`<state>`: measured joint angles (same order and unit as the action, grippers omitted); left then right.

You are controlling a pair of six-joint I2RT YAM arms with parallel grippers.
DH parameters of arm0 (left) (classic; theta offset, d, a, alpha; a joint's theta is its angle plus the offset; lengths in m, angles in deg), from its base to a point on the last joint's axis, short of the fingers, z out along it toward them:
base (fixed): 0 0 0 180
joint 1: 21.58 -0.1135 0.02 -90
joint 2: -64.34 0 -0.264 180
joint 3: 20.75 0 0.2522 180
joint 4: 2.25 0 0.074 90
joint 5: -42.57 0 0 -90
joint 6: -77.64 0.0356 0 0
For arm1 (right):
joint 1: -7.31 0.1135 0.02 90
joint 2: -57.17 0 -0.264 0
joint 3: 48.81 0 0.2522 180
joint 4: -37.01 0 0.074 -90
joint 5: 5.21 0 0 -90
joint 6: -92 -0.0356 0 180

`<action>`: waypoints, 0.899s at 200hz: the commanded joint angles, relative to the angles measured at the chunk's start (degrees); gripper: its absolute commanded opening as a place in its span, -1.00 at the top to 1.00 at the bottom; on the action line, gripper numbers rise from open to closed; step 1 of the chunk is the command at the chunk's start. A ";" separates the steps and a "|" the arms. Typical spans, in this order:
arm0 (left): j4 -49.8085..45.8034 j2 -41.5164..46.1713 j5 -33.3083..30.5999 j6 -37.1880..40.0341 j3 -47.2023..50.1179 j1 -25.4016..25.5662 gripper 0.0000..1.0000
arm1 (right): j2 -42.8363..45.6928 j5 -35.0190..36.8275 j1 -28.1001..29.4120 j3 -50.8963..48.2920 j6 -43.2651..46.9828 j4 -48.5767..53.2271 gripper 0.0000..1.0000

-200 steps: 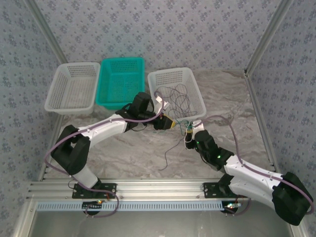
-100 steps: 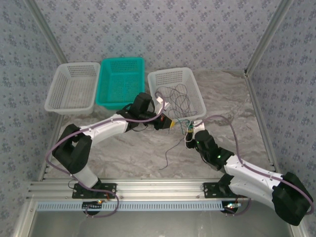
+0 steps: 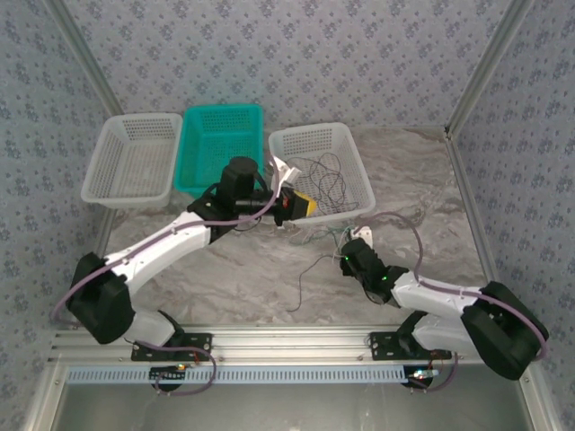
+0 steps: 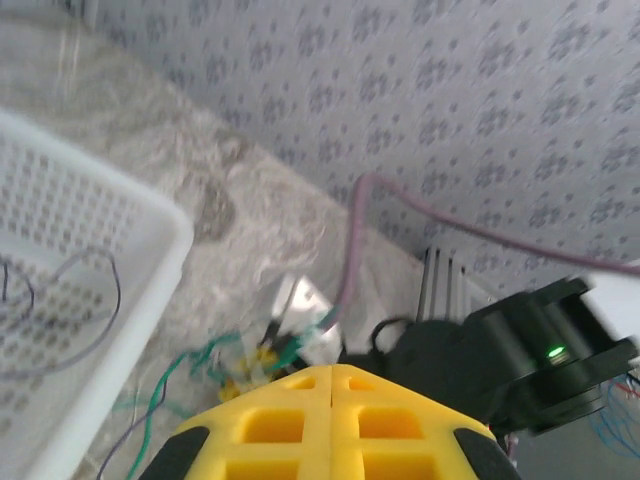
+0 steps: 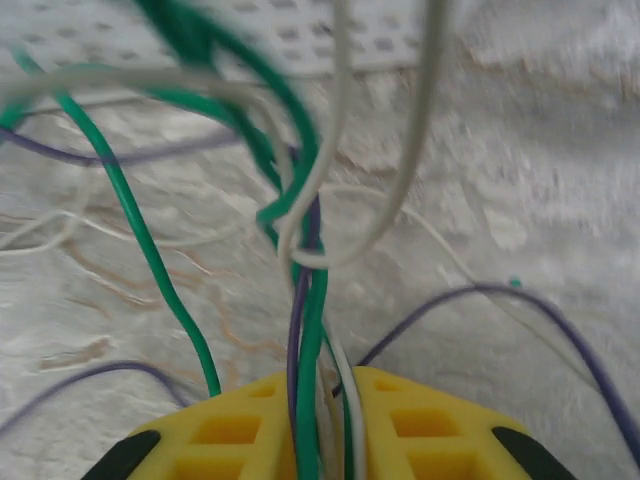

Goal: Untangle the cables

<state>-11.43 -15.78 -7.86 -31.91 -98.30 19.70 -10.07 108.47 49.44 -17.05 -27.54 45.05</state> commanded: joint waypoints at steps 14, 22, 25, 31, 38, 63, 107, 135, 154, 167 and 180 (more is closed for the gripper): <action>-0.47 2.81 -1.60 1.58 -2.64 0.97 1.00 | -0.40 1.74 0.55 2.48 -1.74 0.97 0.51; -1.58 2.45 -2.34 2.30 -2.29 1.08 1.00 | 0.77 0.84 0.62 2.06 -0.66 -0.55 0.55; -1.92 2.28 -2.60 2.46 -2.13 1.15 1.00 | 1.30 0.55 0.60 1.88 -0.31 -0.92 0.57; -2.35 2.07 -3.17 2.70 -1.69 1.17 1.00 | 2.38 0.21 0.67 1.63 0.18 -1.58 0.67; -2.76 1.83 -3.83 3.08 -1.19 1.17 1.00 | 3.48 -0.14 0.60 1.44 0.98 -1.79 0.82; -2.83 1.39 -6.54 3.39 0.54 1.17 0.87 | 7.06 0.47 0.55 1.46 3.07 -0.05 1.00; -3.43 1.21 -8.18 4.40 0.81 1.05 0.69 | 16.19 -0.78 0.27 0.96 7.86 1.49 1.00; -3.35 1.13 -8.48 4.52 1.30 1.09 0.37 | 24.44 -0.70 -0.32 1.83 11.67 3.12 1.00; -3.18 1.19 -8.47 4.48 1.60 1.08 0.32 | 28.20 -1.26 -1.64 3.95 13.33 5.04 1.00; -3.26 1.31 -8.25 4.52 1.51 1.04 0.31 | 28.89 -3.28 -3.26 6.47 13.24 6.98 1.00; -3.17 1.50 -7.42 4.44 1.59 1.16 0.30 | 28.60 -6.12 -5.00 9.24 12.89 8.97 1.00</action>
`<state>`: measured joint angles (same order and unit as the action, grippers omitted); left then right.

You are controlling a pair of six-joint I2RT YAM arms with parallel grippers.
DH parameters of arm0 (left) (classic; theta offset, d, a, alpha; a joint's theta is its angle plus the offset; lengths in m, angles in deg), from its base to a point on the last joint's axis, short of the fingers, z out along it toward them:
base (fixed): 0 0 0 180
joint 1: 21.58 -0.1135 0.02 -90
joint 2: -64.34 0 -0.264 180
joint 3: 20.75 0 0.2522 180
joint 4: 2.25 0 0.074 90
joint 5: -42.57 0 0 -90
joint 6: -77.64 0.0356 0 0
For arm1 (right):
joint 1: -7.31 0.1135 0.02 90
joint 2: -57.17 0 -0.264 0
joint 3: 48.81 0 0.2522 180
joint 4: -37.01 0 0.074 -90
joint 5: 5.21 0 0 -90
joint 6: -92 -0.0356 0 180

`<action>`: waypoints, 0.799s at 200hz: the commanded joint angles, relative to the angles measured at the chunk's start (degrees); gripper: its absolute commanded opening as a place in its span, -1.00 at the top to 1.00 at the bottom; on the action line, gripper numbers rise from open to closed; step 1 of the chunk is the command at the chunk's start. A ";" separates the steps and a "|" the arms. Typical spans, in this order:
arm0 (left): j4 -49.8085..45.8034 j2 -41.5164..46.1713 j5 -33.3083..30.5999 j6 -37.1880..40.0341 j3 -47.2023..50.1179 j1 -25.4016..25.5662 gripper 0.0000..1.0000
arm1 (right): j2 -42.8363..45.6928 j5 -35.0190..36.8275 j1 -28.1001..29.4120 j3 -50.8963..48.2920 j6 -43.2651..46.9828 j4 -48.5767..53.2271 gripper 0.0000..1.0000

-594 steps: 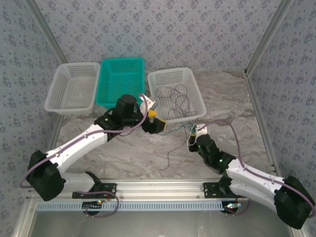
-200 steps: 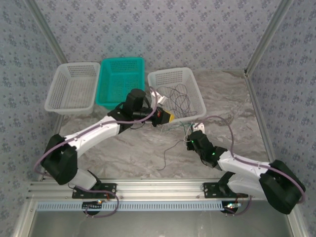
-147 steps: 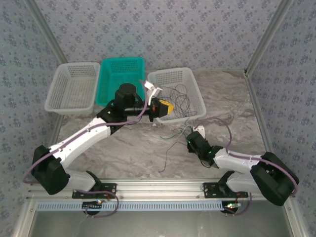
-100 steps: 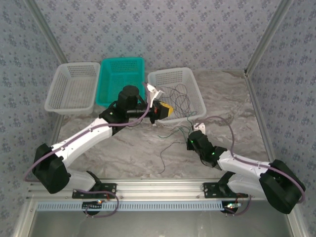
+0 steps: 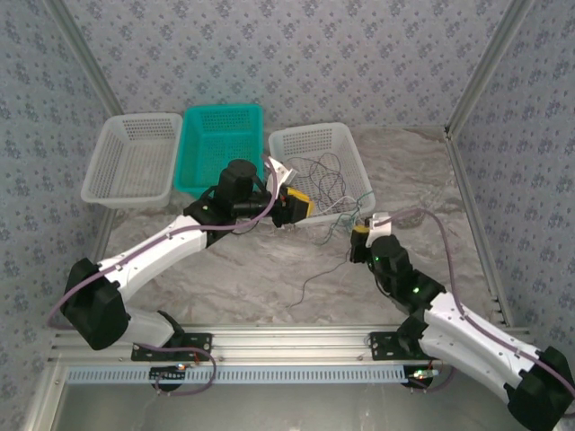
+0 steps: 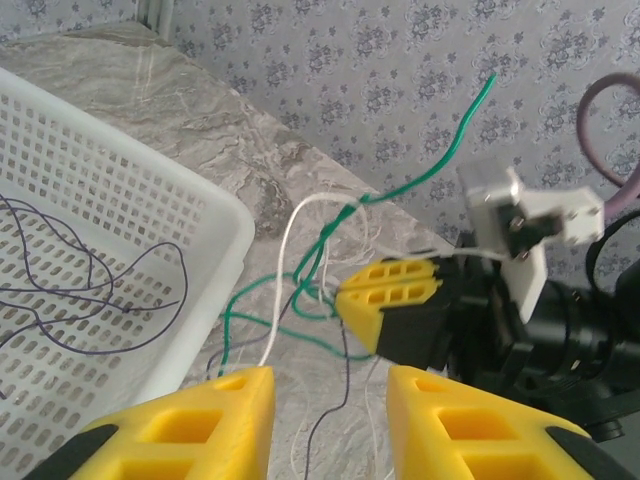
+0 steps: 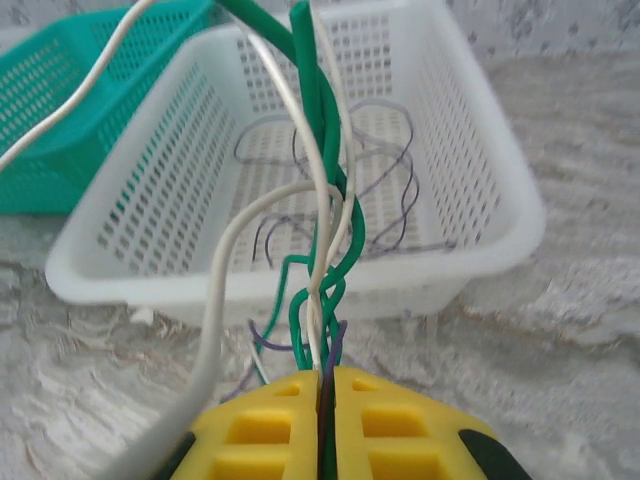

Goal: Untangle the cables

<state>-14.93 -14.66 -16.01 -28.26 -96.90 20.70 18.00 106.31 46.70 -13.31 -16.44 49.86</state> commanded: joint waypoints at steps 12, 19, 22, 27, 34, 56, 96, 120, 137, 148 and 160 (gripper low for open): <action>0.49 0.32 2.15 0.63 0.57 0.32 0.28 | 0.25 -5.44 -3.31 7.84 0.45 5.73 1.00; 0.54 0.31 2.33 0.58 0.92 0.70 0.27 | 0.03 -5.57 -3.74 9.07 -0.64 6.76 1.00; 0.58 0.23 2.21 0.53 1.18 0.94 0.26 | -0.01 -5.60 -4.02 9.56 -1.22 7.32 1.00; 0.72 0.12 1.73 0.52 1.64 1.43 0.25 | -0.17 -5.46 -4.35 10.41 -2.21 8.22 1.00; 1.00 -0.01 0.62 0.52 2.44 2.48 0.25 | -0.37 -5.03 -4.99 11.73 -3.80 9.77 1.00; 4.41 -0.84 -3.58 -1.36 6.27 6.26 0.25 | -1.40 -6.16 -7.19 15.09 -7.63 13.42 1.00; 5.62 -5.46 -14.90 -6.93 12.36 12.04 0.17 | -4.96 -7.17 -9.37 19.57 -11.46 18.94 1.00; -0.31 -9.41 -20.01 -7.48 11.26 16.73 0.00 | -6.42 -7.72 -9.88 20.27 -12.66 20.08 1.00; -4.50 -12.87 -23.82 -7.57 9.20 19.65 -0.04 | -6.76 -7.56 -10.12 20.01 -13.35 19.70 1.00; -5.37 -14.24 -26.67 -7.55 8.61 21.04 -0.07 | -6.70 -7.37 -10.22 19.67 -13.72 19.65 1.00; -6.90 -16.22 -29.90 -5.88 7.46 22.23 -0.11 | -6.70 -6.87 -10.43 19.41 -14.28 19.92 1.00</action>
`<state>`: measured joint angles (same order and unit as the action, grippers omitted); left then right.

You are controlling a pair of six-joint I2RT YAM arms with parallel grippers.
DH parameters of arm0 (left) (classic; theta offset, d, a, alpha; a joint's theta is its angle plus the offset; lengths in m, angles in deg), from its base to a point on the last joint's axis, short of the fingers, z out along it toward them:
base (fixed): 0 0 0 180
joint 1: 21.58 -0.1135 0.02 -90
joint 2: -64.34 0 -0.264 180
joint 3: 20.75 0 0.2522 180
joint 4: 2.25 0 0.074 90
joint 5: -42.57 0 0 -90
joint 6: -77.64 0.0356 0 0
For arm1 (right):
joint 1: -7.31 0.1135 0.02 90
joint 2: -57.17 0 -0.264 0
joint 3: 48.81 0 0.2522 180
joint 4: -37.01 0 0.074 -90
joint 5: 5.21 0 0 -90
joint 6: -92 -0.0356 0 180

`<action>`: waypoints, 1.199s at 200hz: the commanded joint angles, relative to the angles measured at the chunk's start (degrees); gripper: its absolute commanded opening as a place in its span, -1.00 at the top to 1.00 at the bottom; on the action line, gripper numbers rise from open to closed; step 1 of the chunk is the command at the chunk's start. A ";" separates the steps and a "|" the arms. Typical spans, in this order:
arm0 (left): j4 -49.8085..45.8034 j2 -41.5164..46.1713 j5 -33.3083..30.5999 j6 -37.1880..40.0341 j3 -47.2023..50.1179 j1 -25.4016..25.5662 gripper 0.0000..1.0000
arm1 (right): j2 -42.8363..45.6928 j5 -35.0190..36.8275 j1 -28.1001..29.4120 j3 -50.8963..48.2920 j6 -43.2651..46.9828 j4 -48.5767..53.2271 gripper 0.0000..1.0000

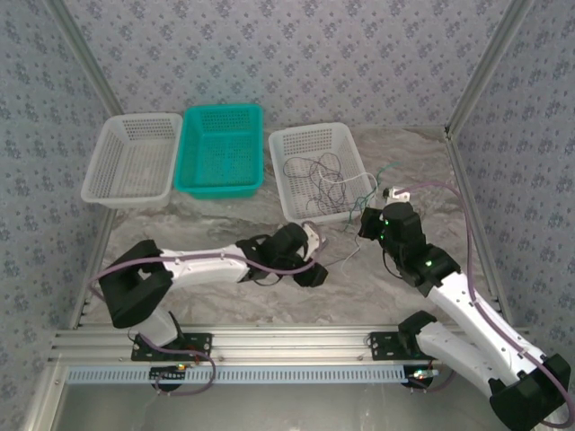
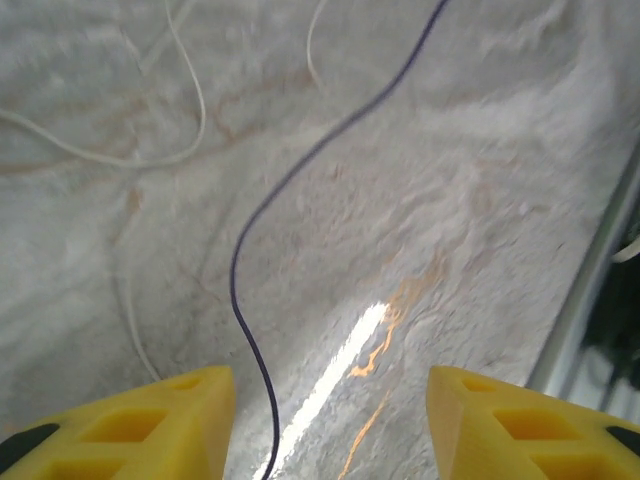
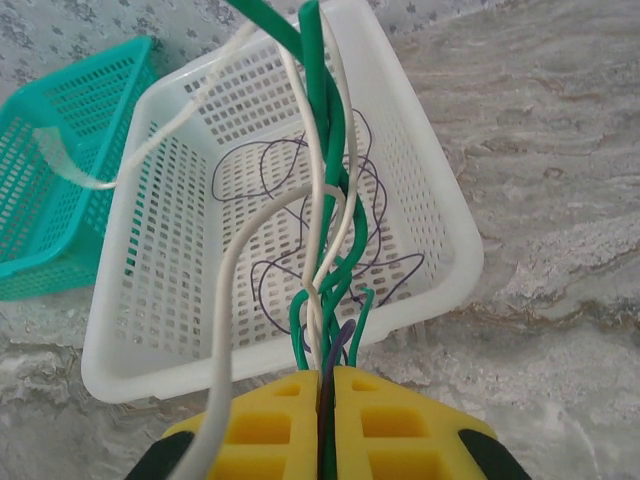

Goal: Untangle the cables

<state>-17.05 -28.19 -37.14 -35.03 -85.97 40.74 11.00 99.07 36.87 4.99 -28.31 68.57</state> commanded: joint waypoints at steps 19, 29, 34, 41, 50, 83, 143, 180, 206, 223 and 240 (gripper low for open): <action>-11.46 -6.85 -13.15 4.92 -8.13 4.10 -0.12 | 0.38 0.57 -1.00 1.24 -2.89 1.92 1.00; -14.67 -8.61 -15.71 6.52 -10.11 5.13 -0.12 | 0.62 0.57 -1.34 1.31 -2.91 2.15 1.00; -15.85 -9.24 -17.04 6.82 -10.73 5.60 -0.12 | 0.78 0.57 -1.43 1.34 -2.87 2.32 1.00; -16.52 -9.99 -17.64 7.02 -10.98 5.87 -0.12 | 1.00 0.49 -1.60 1.36 -2.83 2.25 1.00; -16.38 -10.66 -17.75 6.77 -10.59 5.92 -0.12 | 1.16 0.48 -1.75 1.03 -2.99 2.12 1.00; -16.30 -12.28 -19.00 6.94 -10.70 6.10 0.13 | 1.52 -0.47 -2.08 -0.25 -4.29 1.01 1.00; -11.39 -3.73 -18.84 8.28 -7.63 5.62 1.00 | 1.86 1.60 -3.35 -0.67 -4.75 3.53 1.00; -4.46 16.42 -11.26 5.37 -2.81 -2.13 1.00 | 2.31 7.14 -4.89 -5.38 -12.59 9.80 1.00; -3.86 26.85 -6.25 4.77 -4.31 -8.58 1.00 | 3.66 7.62 -7.30 -12.32 -20.81 10.81 1.00; -4.44 30.68 -4.42 5.27 -6.47 -11.45 1.00 | 4.33 4.78 -8.23 -17.82 -24.65 7.49 0.89; -4.79 31.93 -2.99 5.68 -8.58 -13.36 1.00 | 4.21 0.50 -8.67 -20.83 -25.53 4.14 0.27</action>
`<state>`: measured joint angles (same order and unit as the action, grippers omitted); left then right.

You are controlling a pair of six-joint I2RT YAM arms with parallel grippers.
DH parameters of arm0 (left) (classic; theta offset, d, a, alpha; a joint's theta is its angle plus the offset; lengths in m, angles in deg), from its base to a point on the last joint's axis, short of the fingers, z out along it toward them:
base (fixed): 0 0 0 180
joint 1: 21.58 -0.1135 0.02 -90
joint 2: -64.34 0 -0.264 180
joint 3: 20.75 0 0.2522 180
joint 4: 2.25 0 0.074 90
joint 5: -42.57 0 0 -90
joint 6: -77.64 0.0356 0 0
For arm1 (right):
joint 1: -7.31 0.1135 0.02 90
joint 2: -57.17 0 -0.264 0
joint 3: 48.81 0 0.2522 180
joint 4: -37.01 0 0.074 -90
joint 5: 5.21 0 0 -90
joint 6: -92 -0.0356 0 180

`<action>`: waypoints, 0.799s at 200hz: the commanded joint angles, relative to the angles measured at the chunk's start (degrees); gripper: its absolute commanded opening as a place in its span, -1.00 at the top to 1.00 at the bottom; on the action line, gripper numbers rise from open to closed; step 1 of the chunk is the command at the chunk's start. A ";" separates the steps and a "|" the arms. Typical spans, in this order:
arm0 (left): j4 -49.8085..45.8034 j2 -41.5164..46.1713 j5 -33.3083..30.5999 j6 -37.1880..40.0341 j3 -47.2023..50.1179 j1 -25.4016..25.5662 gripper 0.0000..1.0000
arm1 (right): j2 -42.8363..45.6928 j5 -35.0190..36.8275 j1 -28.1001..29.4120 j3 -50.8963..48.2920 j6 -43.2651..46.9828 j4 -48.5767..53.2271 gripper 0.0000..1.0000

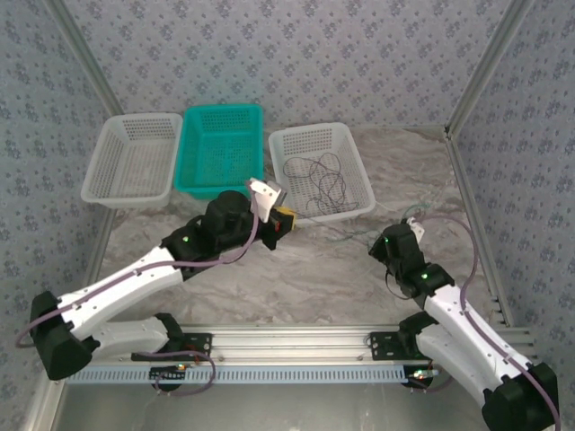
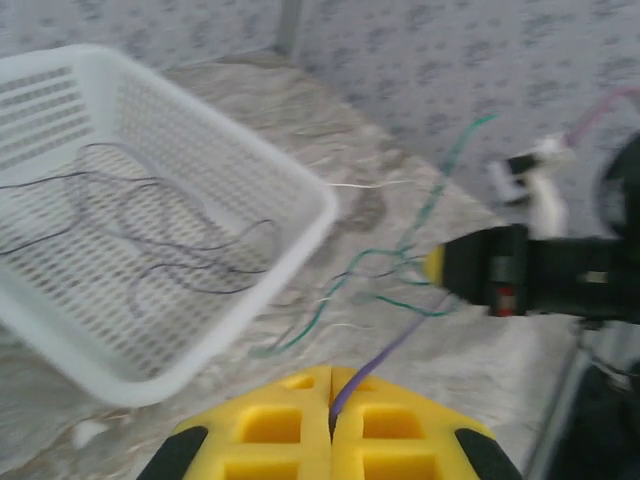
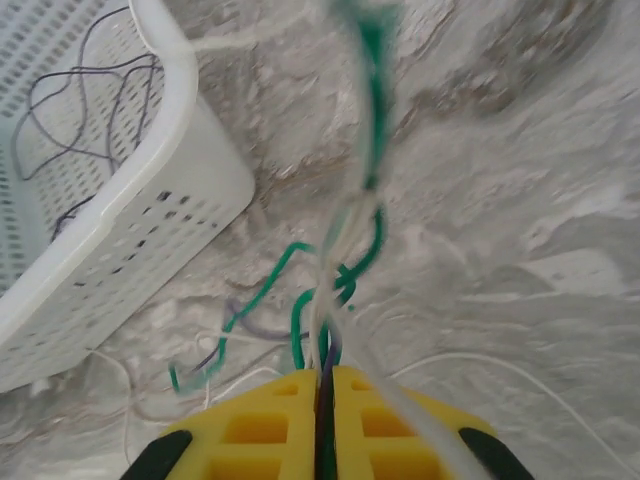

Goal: Untangle the cables

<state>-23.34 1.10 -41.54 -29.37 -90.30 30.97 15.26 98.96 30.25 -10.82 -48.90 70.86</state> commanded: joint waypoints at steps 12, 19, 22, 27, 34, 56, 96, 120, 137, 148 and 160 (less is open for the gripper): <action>1.91 2.69 1.53 0.05 -5.20 -4.07 1.00 | 0.45 0.12 -2.10 -3.99 -3.98 2.85 -0.12; 2.37 2.62 1.41 0.20 -5.49 -4.04 1.00 | 1.04 1.70 -1.97 -2.62 -3.69 5.30 -0.34; 2.53 2.48 1.34 0.28 -5.57 -4.09 1.00 | 1.31 2.64 -1.97 -1.65 -3.48 6.52 -0.43; 2.74 2.22 1.11 0.41 -5.71 -4.13 1.00 | 1.95 4.03 -1.95 -0.21 -2.89 8.44 -0.57; 2.85 1.64 0.50 0.72 -6.13 -4.20 1.00 | 2.82 5.93 -2.01 1.52 -1.48 10.29 -0.66; 3.37 -0.30 -0.06 0.69 -6.91 -4.48 1.00 | 6.65 3.56 -1.98 4.23 8.93 5.09 -0.73; 4.41 -2.30 1.02 1.12 -7.75 -4.51 1.00 | 10.21 -7.26 -1.55 3.93 25.21 -11.12 -1.00; 3.75 -3.03 0.28 2.07 -8.45 -4.59 1.00 | 10.15 -16.05 -1.75 1.33 29.14 -20.95 -1.00; 2.93 -4.32 0.20 2.04 -8.95 -4.80 1.00 | 7.21 -22.49 -2.80 1.97 24.42 -25.19 -0.40; 2.34 -5.23 0.20 1.85 -9.16 -4.75 1.00 | 3.63 -17.49 -2.95 5.24 19.73 -21.55 0.94; 2.60 -5.94 0.62 1.73 -8.69 -4.74 1.00 | -1.06 -11.40 -3.46 10.30 11.90 -10.34 1.00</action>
<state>-20.96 -3.51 -40.82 -28.41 -97.34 26.71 20.29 83.93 27.89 -7.34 -27.30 53.09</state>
